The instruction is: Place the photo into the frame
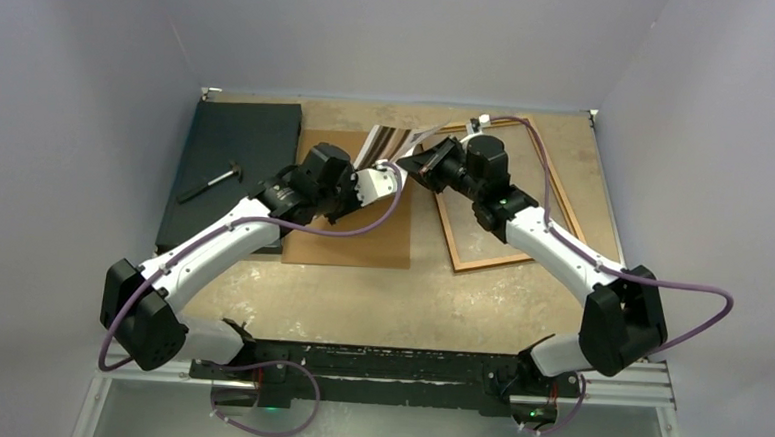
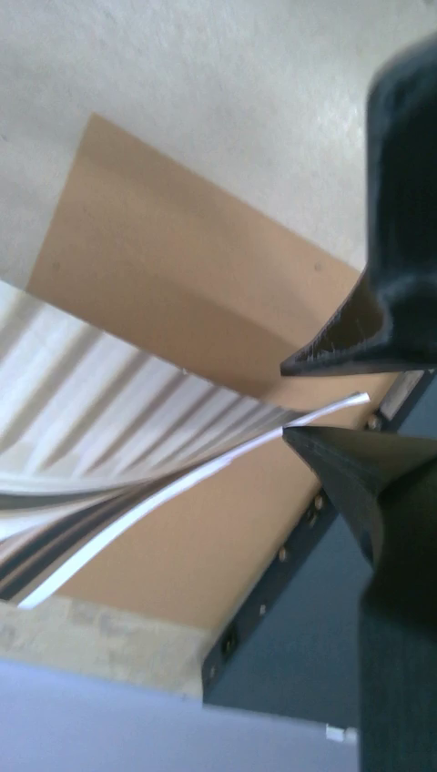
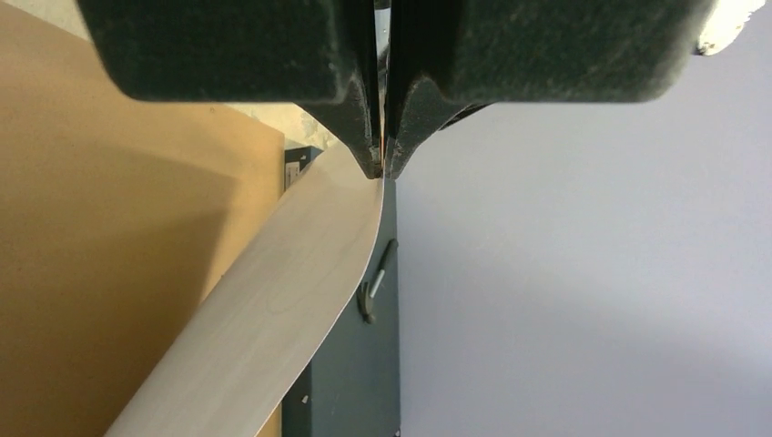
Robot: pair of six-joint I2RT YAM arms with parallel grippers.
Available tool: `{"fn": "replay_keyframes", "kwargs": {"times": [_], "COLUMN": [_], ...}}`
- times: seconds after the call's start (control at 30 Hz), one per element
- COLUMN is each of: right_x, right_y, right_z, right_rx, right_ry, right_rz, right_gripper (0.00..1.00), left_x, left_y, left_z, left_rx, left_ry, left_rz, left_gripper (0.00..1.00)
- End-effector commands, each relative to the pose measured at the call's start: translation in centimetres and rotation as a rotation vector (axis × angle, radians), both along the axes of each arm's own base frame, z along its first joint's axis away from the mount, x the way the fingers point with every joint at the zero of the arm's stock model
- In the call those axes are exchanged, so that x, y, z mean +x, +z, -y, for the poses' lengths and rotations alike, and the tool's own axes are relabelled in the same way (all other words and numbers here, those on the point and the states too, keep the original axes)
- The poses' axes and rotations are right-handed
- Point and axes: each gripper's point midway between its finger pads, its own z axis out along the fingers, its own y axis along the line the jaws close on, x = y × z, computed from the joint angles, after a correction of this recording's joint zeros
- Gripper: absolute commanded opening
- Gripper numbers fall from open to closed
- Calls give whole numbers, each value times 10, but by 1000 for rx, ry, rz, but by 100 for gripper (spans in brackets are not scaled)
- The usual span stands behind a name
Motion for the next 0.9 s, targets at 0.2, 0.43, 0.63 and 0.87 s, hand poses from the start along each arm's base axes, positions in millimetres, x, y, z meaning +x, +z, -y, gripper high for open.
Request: {"fn": "replay_keyframes", "kwargs": {"times": [0.2, 0.43, 0.63, 0.87], "right_x": [-14, -20, -31, -38], "right_y": [19, 18, 13, 19], "right_z": [0, 2, 7, 20], "right_rx": [63, 70, 11, -246], "right_ry": [21, 27, 61, 280], "right_rz": [23, 13, 14, 240], "right_gripper": [0, 1, 25, 56], "left_x": [4, 6, 1, -11], "left_y": [-8, -3, 3, -1], "left_z": [17, 25, 21, 15], "left_rx": [-87, -121, -111, -66], "left_ry": [21, 11, -4, -60], "left_rz": [-32, -36, -38, -51], "left_gripper": [28, 2, 0, 0]}}
